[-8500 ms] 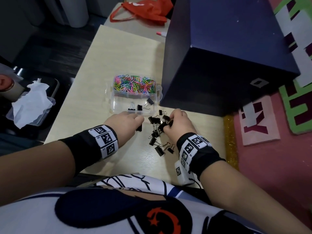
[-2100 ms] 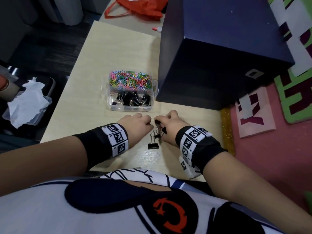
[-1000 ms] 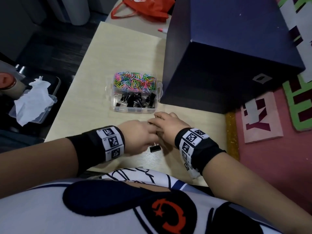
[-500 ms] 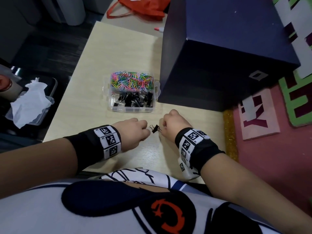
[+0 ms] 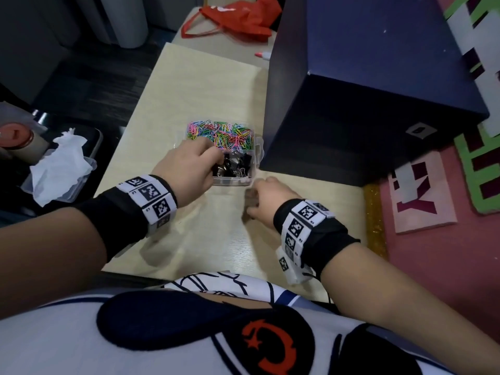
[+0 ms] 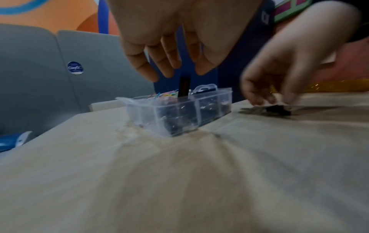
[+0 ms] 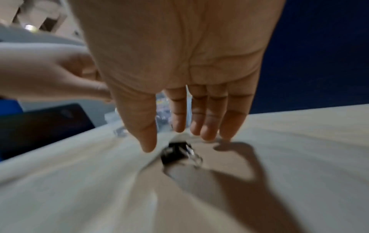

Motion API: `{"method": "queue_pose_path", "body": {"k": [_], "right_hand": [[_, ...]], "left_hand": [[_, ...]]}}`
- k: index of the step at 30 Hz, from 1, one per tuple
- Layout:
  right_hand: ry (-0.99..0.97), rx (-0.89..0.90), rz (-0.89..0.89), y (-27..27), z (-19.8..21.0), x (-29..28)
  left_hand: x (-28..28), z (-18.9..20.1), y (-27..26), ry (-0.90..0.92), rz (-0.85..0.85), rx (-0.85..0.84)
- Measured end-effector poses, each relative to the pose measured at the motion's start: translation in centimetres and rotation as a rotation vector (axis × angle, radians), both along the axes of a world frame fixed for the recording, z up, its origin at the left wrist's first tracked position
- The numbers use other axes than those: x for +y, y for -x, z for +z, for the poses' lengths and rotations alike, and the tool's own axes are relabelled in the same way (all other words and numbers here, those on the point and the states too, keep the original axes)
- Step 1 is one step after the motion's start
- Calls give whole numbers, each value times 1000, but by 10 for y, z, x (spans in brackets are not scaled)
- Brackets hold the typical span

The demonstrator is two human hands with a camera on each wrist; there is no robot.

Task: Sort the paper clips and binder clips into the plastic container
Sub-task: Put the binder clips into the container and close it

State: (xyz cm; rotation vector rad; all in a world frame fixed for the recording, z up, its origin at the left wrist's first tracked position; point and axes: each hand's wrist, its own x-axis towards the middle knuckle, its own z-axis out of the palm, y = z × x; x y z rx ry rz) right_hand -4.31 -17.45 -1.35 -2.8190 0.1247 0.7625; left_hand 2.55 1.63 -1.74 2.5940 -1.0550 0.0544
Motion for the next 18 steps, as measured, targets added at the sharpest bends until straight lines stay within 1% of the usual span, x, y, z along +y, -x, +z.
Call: {"method": "queue_pose_path", "body": {"k": [1,3,5,7,10,13,15,17,18], "right_hand": [[15,42,15,5,-6,0],[-11,30,20,13,-18,1],[-40,16,6,17,-24,1],[-47,19,-16,18,-25,0],[-74,-9,-86,16,-24,-5],[-101,-53,-161,13,-22,-9],[-109,-35,-166,16,-23,-9],[-137,-39,-183,20,-24,-6],[-142,-51,-179,22,-25,-4]], "left_hand": [[2,0,-1,-55,53,16],[6,-2,1,-188,116,35],[8,-4,7,-291,123,35],[7,-3,11,-339,123,57],[0,-1,12,-344,78,91],[-6,2,19,-311,-69,156],[-6,0,23,-286,-145,140],[-5,-1,21,-216,-143,84],[-4,-1,18,-167,-112,67]]}}
